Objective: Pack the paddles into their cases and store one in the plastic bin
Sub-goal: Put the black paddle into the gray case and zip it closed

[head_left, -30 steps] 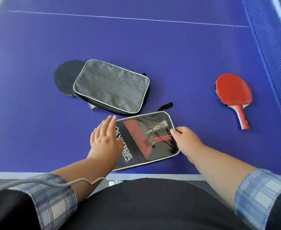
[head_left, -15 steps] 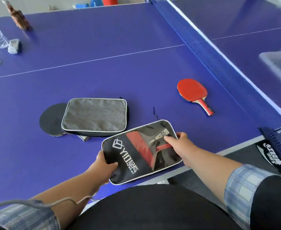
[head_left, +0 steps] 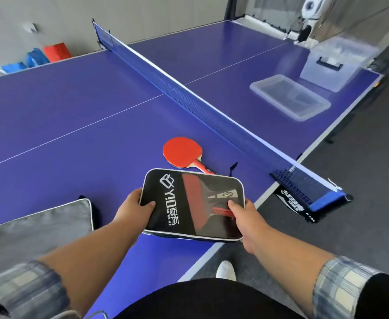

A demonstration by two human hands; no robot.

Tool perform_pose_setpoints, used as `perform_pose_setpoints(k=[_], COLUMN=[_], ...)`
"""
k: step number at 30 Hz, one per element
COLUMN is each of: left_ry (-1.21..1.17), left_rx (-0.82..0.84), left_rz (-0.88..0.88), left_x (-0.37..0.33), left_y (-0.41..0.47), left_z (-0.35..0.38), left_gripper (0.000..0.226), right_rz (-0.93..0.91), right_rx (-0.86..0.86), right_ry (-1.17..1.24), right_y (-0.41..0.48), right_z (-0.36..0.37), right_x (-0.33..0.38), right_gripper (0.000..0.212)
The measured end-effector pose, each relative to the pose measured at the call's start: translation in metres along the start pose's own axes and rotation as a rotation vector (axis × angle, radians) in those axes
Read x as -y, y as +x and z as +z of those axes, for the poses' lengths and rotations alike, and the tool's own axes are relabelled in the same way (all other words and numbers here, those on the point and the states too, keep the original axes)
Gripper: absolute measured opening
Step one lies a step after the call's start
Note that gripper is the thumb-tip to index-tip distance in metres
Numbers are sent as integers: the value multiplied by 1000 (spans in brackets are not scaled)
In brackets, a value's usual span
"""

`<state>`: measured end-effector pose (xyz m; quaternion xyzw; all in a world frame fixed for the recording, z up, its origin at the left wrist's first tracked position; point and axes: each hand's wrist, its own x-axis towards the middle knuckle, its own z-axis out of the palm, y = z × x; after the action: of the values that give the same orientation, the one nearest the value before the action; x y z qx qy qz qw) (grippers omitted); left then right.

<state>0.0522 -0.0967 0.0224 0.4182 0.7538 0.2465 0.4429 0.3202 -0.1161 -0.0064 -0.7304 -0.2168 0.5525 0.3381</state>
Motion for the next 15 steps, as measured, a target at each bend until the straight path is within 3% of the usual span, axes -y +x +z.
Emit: perform_pose_setpoints(k=[4,8,11,15], left_ry=[57,248,341,436], left_rx=[105,114,130,191], left_rz=[25,151,203,211], left_x=[-64,-122,-154,-176], left_y=[48,98,138,183], left_z=[48,104,140,179], left_gripper=[44,50,38,35], right_rz=[46,115,174,211], right_rx=[-24,-73,-56,-33], right_ry=[109,104,80,-9], right_y=[40,90,119,155], right_z=[-35,-64,-81,-96], right_x=[20,38,50,47], right_gripper=[51,78,52,50])
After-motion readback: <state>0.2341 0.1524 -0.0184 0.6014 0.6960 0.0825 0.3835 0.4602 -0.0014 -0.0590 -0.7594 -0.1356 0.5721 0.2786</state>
